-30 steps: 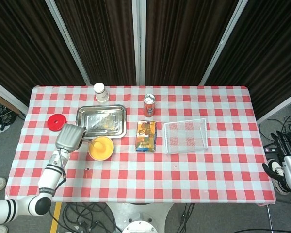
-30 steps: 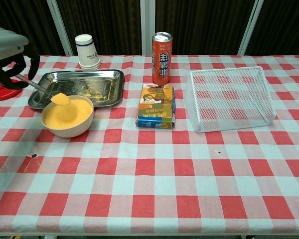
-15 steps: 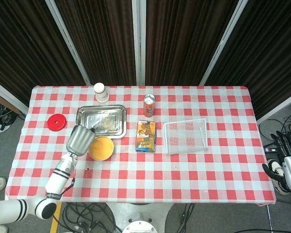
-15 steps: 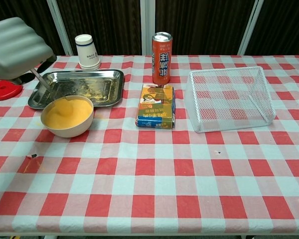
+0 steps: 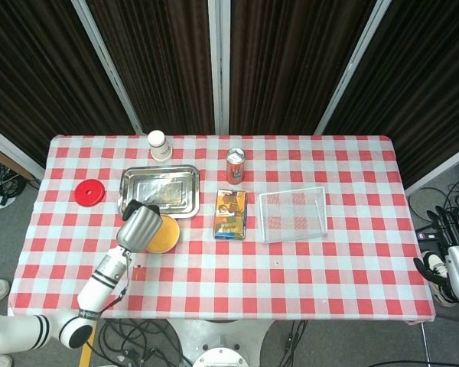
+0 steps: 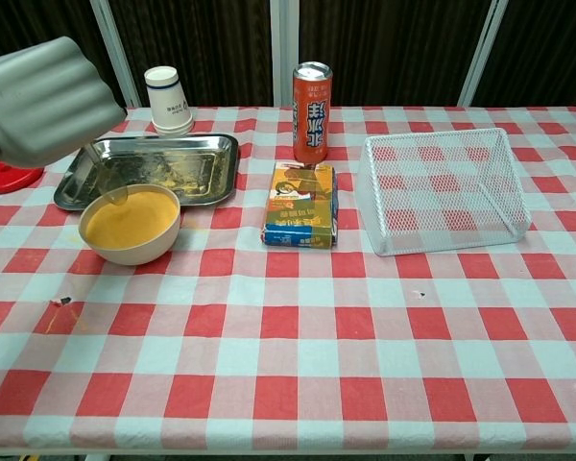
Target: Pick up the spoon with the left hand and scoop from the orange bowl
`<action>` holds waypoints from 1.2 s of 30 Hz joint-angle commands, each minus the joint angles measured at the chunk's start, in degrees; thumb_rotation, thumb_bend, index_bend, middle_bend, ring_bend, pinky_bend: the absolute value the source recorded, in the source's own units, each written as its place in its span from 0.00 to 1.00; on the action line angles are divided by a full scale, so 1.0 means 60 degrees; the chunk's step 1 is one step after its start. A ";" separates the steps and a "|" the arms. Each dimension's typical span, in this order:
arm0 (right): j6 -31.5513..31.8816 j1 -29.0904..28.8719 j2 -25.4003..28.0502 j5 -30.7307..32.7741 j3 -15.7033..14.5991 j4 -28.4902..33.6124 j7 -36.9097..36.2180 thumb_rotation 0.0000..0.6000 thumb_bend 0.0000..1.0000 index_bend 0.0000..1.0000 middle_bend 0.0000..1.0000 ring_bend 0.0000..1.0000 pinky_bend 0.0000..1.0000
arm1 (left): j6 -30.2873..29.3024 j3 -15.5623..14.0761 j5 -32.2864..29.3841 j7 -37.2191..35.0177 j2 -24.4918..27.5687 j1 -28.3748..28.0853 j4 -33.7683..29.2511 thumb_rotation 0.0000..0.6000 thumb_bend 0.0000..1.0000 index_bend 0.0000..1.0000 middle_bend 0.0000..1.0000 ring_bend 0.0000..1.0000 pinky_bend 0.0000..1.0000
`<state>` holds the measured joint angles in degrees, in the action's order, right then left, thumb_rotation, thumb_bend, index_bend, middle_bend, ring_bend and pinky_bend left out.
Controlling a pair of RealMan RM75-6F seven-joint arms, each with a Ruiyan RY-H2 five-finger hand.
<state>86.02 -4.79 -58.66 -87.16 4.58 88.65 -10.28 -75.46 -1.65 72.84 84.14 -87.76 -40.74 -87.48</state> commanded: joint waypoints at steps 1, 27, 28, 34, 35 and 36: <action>0.0007 0.0003 0.0006 -0.0003 0.0001 0.0007 0.0007 1.00 0.20 0.00 0.03 0.00 0.00 | -0.0006 0.0084 -0.0018 0.0101 -0.0044 0.0054 -0.0067 1.00 0.45 0.66 0.91 0.91 0.94; -0.0003 0.0011 0.0035 0.0007 0.0000 0.0072 0.0064 1.00 0.20 0.00 0.03 0.00 0.00 | 0.0842 0.1496 -0.1443 -0.3560 0.0410 0.0470 -0.0815 1.00 0.43 0.70 0.91 0.91 0.94; -0.0010 0.0007 0.0038 0.0005 0.0000 0.0074 0.0066 1.00 0.20 0.00 0.03 0.00 0.00 | 0.0979 0.1665 -0.1626 -0.4101 0.0495 0.0499 -0.0864 1.00 0.43 0.70 0.91 0.91 0.94; -0.0094 -0.0042 0.0026 0.0025 0.0010 0.0100 0.0120 1.00 0.20 0.00 0.03 0.00 0.00 | 0.2115 0.2612 -0.2802 -0.7138 0.1023 0.0546 -0.0746 1.00 0.43 0.69 0.91 0.91 0.94; -0.0112 -0.0051 0.0019 0.0026 0.0008 0.0103 0.0124 1.00 0.20 0.00 0.03 0.00 0.00 | 0.2287 0.2711 -0.2918 -0.7487 0.1027 0.0518 -0.0622 1.00 0.43 0.69 0.91 0.91 0.94; -0.0133 -0.0061 0.0011 0.0026 0.0004 0.0099 0.0125 1.00 0.20 0.00 0.03 0.00 0.00 | 0.2474 0.2812 -0.3054 -0.7832 0.1003 0.0480 -0.0454 1.00 0.43 0.68 0.91 0.91 0.94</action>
<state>85.25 -5.13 -58.57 -87.01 4.61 89.25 -9.54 -65.66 11.17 59.18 45.52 -83.50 -37.88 -91.80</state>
